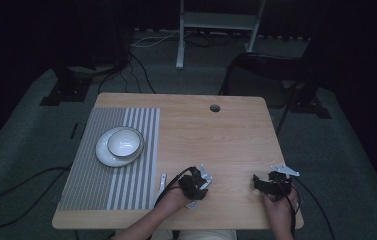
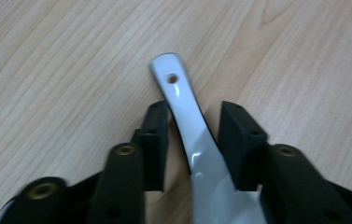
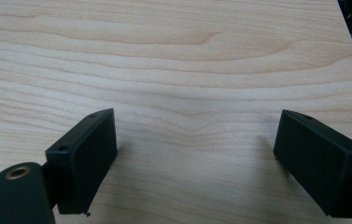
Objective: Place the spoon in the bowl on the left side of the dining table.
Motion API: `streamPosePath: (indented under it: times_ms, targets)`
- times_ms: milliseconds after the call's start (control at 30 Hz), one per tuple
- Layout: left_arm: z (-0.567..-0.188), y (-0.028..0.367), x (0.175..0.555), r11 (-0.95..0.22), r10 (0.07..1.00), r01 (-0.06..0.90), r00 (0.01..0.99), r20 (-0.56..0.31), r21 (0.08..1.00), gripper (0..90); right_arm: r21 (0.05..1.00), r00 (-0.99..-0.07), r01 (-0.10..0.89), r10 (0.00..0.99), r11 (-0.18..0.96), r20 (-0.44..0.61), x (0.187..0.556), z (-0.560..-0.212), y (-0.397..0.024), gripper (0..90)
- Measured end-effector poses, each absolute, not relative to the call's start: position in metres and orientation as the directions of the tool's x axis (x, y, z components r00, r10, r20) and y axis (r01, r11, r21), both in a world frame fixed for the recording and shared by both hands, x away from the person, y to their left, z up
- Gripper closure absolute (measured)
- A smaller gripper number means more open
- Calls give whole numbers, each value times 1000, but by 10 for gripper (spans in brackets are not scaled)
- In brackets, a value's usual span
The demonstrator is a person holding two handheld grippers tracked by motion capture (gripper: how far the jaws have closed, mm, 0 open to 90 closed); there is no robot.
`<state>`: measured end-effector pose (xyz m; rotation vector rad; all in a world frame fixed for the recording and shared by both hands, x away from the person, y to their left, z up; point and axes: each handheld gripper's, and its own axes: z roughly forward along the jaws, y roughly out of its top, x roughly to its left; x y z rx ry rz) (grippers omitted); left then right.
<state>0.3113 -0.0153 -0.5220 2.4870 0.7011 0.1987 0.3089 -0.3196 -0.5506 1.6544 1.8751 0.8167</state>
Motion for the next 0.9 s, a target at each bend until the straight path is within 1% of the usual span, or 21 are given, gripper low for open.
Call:
streamPosePath:
  times_ms: [33,133,400,900]
  targets:
    - [-522,-16,311,-717,517,439,856,-8,541,742,722,-132,688,991,79,17,309,-551,-320,126]
    - [-522,-18,311,-725,507,429,862,-4,539,747,722,-132,687,991,78,18,309,-551,-320,126]
    - [-523,-15,315,-700,518,452,854,-42,554,752,722,-131,687,991,78,18,309,-551,-320,127]
    - [-511,-7,314,-667,527,455,848,-58,591,753,722,-131,688,991,77,18,309,-551,-320,126]
